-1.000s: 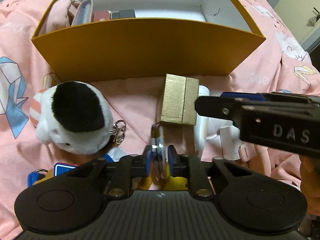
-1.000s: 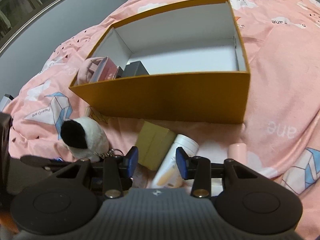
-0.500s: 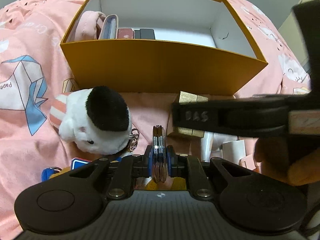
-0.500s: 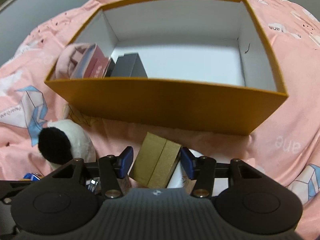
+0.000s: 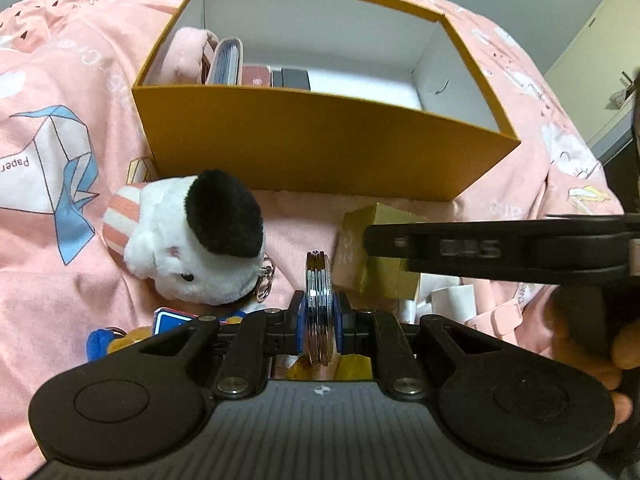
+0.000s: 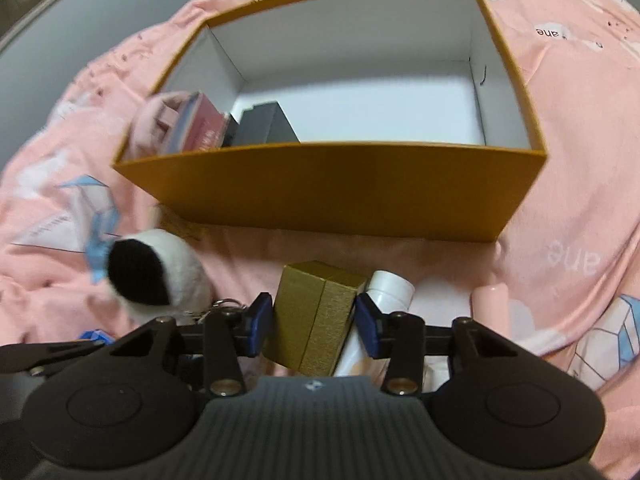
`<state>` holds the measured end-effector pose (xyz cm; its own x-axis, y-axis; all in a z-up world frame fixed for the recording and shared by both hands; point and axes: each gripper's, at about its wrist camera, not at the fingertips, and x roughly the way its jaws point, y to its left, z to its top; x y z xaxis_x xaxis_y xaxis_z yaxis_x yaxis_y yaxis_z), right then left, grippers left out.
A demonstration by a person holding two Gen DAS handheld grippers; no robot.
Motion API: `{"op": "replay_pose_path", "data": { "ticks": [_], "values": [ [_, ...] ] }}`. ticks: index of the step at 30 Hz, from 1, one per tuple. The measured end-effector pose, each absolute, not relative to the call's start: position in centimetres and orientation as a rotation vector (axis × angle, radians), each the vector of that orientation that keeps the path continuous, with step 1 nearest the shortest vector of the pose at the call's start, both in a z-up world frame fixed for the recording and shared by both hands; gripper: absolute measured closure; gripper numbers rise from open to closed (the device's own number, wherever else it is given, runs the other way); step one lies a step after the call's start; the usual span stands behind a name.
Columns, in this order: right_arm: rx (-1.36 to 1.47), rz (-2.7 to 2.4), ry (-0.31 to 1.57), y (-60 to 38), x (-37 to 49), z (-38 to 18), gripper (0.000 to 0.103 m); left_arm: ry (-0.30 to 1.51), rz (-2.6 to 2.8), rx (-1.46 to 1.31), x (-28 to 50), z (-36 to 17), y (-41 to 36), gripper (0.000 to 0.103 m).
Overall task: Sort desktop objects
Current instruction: 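Grasp the round clear tin with the left tool while the right tool grasps the gold box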
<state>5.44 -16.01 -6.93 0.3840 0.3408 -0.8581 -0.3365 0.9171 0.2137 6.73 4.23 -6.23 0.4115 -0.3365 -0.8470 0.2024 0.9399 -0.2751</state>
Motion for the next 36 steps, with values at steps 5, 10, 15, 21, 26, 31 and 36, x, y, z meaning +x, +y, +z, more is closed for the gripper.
{"op": "replay_pose_path", "data": {
  "ticks": [5, 10, 15, 21, 26, 31, 36],
  "values": [
    [0.029, 0.436, 1.045, -17.5, 4.5, -4.6, 0.101, 1.063, -0.353, -0.148, 6.3, -5.3, 4.4, 0.088],
    [0.026, 0.426, 1.048, -17.2, 4.9, -4.8, 0.088, 1.072, -0.356, -0.161, 6.0, -5.3, 4.6, 0.088],
    [-0.040, 0.415, 1.066, -16.0, 4.4, -6.1, 0.063, 1.056, -0.331, -0.195, 5.9, -5.0, 5.8, 0.088],
    [-0.082, 0.446, 1.070, -14.0, 4.5, -6.9, 0.052, 1.068, -0.327, -0.226, 6.1, -5.2, 6.3, 0.088],
    [-0.194, 0.401, 1.067, -11.7, 5.4, -8.3, 0.051, 1.081, -0.324, -0.232, 6.1, -5.4, 6.7, 0.087],
    [-0.250, 0.378, 1.100, -10.6, 5.9, -9.7, 0.049, 1.093, -0.326, -0.235, 6.2, -5.7, 6.7, 0.087],
    [-0.202, 0.361, 1.127, -12.0, 6.3, -10.0, 0.053, 1.101, -0.329, -0.227, 6.3, -5.9, 6.5, 0.087]
  ]
}}
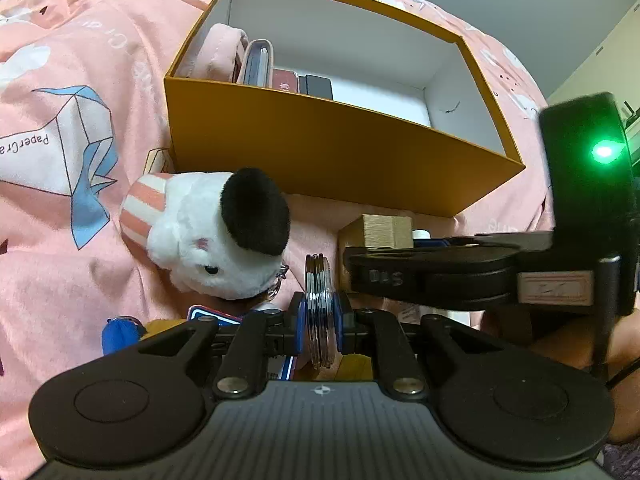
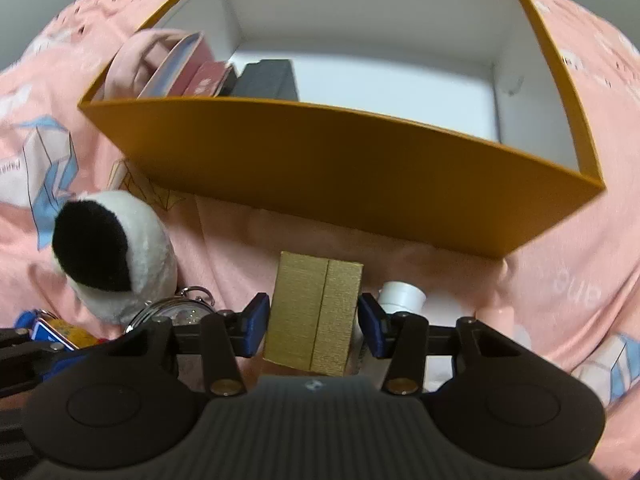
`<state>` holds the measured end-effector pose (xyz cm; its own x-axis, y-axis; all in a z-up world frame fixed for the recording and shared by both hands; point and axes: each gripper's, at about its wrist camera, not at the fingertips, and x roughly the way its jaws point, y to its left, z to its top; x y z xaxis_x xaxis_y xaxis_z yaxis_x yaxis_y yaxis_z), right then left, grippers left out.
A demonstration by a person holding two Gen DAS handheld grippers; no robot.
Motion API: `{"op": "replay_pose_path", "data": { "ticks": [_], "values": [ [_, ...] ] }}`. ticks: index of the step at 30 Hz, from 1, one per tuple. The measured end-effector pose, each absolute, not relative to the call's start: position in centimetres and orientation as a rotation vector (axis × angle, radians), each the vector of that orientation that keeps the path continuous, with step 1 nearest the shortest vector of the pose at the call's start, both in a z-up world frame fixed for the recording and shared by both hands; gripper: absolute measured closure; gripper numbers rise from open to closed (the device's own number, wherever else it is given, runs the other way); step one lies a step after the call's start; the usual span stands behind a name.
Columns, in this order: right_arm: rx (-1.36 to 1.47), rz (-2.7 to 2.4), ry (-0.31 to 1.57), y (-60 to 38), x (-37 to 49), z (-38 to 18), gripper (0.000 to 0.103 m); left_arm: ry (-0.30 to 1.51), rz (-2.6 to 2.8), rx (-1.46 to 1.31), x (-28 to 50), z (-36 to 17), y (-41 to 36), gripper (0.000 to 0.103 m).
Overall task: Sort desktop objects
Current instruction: 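Grasp the round clear tin with the left tool while the right tool grasps the gold box, then carry the tin and gold box into the orange box and lower them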
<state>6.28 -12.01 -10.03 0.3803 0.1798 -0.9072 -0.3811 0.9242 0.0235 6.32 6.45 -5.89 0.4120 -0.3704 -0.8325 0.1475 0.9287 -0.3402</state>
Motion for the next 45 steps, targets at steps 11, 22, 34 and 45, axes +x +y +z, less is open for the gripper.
{"op": "replay_pose_path", "data": {
  "ticks": [11, 22, 34, 45],
  "values": [
    [-0.003, 0.474, 1.072, -18.7, 3.8, -4.1, 0.054, 1.040, -0.418, -0.205, 5.4, -2.7, 5.5, 0.087],
    [0.113, 0.587, 0.887, -21.6, 4.6, 4.0, 0.054, 0.915, -0.541, -0.294, 7.7, 4.0, 5.5, 0.088],
    [0.062, 0.539, 0.790, -19.6, 10.1, 5.2, 0.054, 0.885, -0.512, -0.304, 14.4, 5.3, 5.0, 0.088],
    [0.025, 0.509, 0.936, -17.2, 15.5, -0.2, 0.054, 1.046, -0.537, -0.262, 20.2, 1.0, 4.5, 0.088]
  ]
}}
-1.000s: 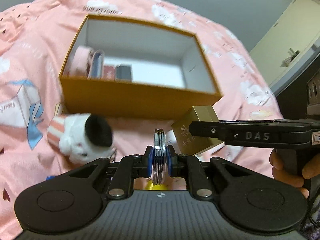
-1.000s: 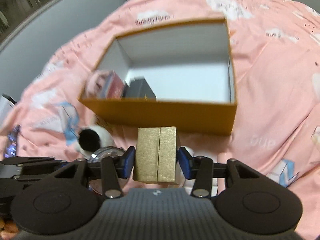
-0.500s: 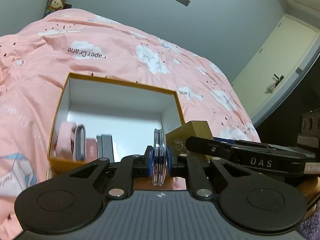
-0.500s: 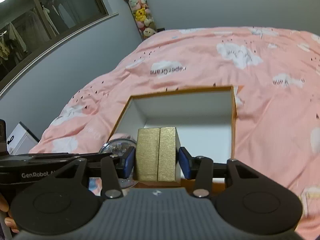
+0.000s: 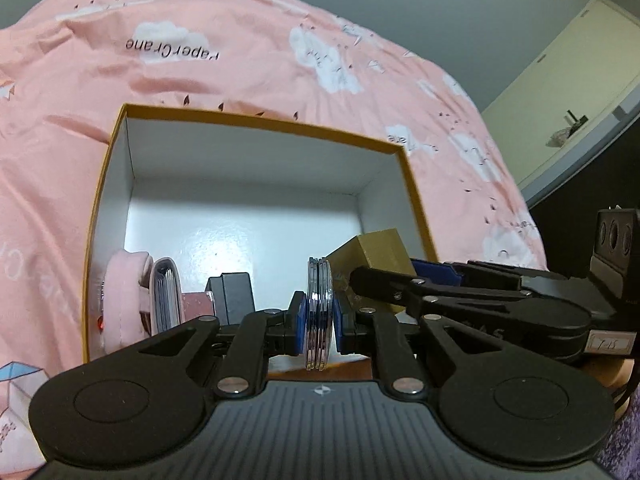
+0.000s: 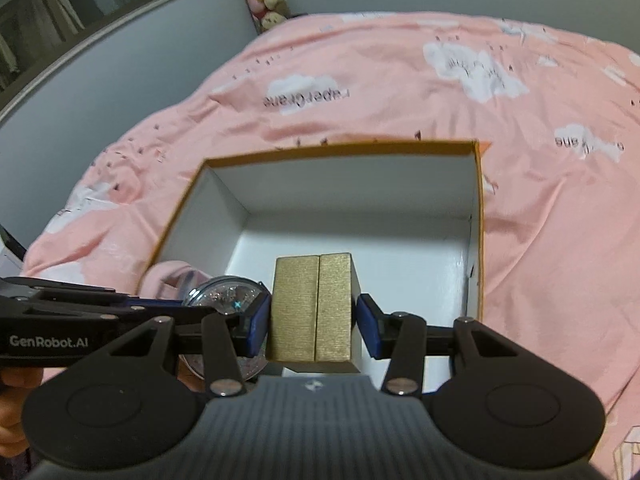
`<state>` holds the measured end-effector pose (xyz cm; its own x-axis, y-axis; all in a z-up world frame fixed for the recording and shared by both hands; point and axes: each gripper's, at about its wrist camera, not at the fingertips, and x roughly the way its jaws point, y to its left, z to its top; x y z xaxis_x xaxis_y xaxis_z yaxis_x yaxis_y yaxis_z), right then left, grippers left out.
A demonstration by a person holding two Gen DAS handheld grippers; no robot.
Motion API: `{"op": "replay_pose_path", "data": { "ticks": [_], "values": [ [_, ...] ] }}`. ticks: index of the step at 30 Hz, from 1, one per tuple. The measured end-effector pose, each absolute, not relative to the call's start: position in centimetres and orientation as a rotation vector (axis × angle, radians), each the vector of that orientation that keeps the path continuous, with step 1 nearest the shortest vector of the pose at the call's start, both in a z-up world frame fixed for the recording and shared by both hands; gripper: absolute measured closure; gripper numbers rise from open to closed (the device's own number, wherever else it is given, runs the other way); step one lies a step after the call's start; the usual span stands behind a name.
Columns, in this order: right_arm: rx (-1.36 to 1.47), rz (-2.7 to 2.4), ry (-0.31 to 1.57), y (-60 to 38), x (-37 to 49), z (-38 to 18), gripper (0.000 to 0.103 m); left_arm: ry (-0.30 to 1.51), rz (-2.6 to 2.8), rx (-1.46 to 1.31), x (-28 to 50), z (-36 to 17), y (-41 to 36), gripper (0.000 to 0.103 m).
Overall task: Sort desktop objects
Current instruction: 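Carry the tin and gold box into the orange box and lower them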
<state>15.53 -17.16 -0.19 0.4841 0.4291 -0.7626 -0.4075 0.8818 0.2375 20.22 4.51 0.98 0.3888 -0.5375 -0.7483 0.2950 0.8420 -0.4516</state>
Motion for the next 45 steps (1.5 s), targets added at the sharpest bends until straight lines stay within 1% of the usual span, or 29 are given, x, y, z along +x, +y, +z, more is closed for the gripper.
{"op": "replay_pose_path", "data": {
  "ticks": [11, 18, 30, 40, 45],
  "values": [
    [0.082, 0.480, 1.091, -16.5, 18.1, -5.0, 0.054, 1.159, -0.465, -0.220, 22.2, -2.7, 3.4, 0.088],
    [0.114, 0.485, 1.154, -16.2, 18.6, -6.9, 0.054, 1.182, -0.432, -0.207, 22.3, -3.9, 3.7, 0.088],
    [0.165, 0.480, 1.163, -16.5, 18.7, -7.5, 0.054, 1.187, -0.445, -0.201, 22.3, -3.9, 3.3, 0.087],
    [0.116, 0.496, 1.141, -15.1, 18.3, -7.5, 0.054, 1.050, -0.400, -0.223, 20.1, -0.8, 6.2, 0.087],
    [0.152, 0.485, 1.157, -15.6, 18.6, -7.6, 0.053, 1.053, -0.426, -0.297, 18.6, -0.6, 8.0, 0.087]
  ]
}}
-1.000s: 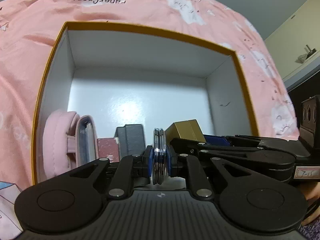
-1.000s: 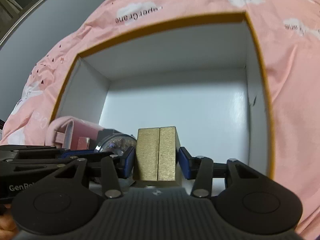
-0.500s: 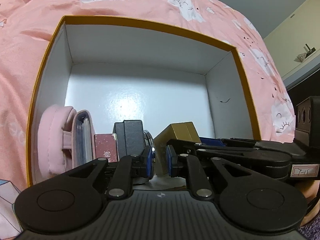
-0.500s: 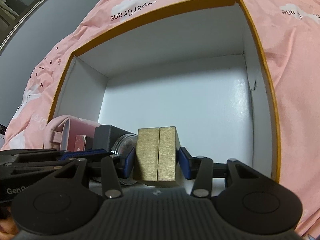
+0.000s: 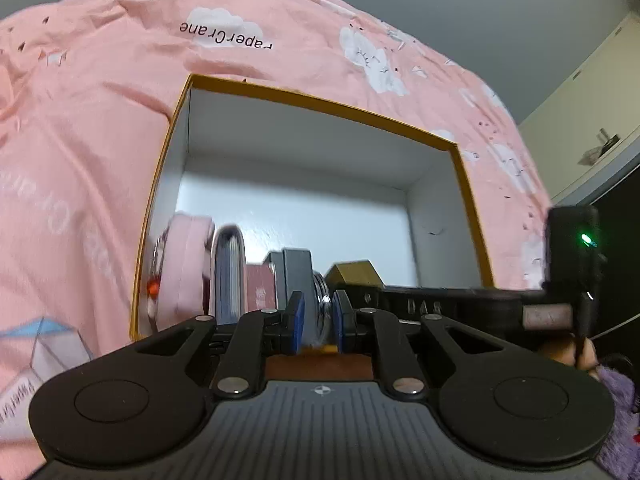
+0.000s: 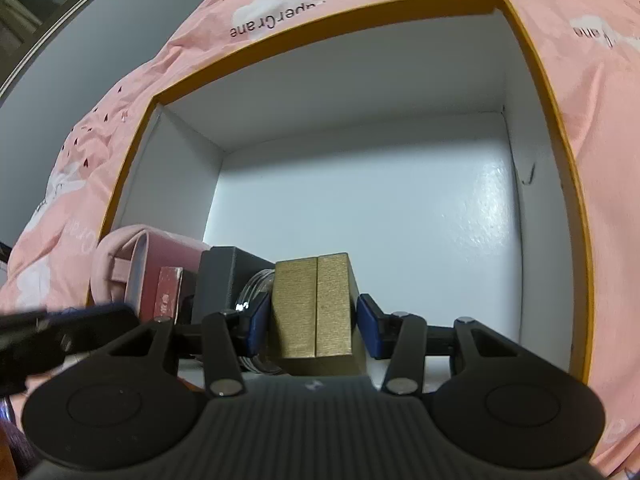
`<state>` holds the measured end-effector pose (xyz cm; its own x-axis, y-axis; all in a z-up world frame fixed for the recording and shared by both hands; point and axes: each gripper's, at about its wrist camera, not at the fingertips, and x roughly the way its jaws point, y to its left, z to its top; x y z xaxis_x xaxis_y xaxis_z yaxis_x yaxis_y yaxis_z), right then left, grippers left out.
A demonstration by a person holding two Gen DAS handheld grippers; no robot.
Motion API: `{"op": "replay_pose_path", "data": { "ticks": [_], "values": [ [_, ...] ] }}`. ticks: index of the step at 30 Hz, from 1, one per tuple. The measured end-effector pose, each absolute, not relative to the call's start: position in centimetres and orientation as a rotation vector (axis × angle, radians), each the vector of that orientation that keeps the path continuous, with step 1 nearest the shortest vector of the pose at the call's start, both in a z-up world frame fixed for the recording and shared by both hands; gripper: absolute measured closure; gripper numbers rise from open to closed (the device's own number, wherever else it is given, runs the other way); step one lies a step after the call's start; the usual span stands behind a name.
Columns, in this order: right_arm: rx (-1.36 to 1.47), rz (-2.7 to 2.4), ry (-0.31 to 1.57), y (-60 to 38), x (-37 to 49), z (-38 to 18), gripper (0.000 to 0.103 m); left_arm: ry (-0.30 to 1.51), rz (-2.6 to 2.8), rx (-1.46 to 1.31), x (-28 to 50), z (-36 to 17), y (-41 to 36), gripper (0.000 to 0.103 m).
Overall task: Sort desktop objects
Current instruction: 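Carry the tin and gold box into the orange box and lower them, then open both tools and withdraw them from the orange box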
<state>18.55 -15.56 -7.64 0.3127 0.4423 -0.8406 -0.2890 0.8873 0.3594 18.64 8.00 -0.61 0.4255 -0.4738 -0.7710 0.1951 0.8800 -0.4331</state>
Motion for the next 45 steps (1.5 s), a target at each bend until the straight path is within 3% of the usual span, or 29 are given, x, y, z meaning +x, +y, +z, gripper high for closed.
{"op": "replay_pose_path", "data": {
  "ticks": [13, 15, 20, 28, 34, 41, 45],
  "values": [
    [0.280, 0.513, 1.217, -17.2, 19.3, -7.7, 0.054, 0.997, -0.378, -0.274, 15.4, -1.1, 9.0, 0.086],
    [0.321, 0.513, 1.248, -17.6, 19.5, -8.2, 0.061, 0.995, -0.378, -0.272, 15.2, -1.2, 9.1, 0.086],
    [0.325, 0.518, 1.262, -17.1, 19.4, -8.8, 0.067, 1.000, -0.383, -0.277, 15.0, -1.4, 9.2, 0.086],
    [0.307, 0.537, 1.259, -16.7, 19.4, -9.2, 0.067, 0.992, -0.375, -0.250, 14.8, -1.0, 8.9, 0.086],
    [0.159, 0.589, 1.079, -16.5, 16.4, -6.2, 0.066, 0.961, -0.360, -0.230, 13.3, 0.4, 9.2, 0.086],
    [0.045, 0.631, 0.841, -17.7, 9.9, -2.1, 0.053, 0.921, -0.370, -0.225, 10.5, 1.8, 10.0, 0.086],
    [-0.018, 0.566, 0.746, -19.0, 5.9, -1.8, 0.050, 0.919, -0.354, -0.149, 8.6, 2.1, 9.8, 0.081]
  ]
}}
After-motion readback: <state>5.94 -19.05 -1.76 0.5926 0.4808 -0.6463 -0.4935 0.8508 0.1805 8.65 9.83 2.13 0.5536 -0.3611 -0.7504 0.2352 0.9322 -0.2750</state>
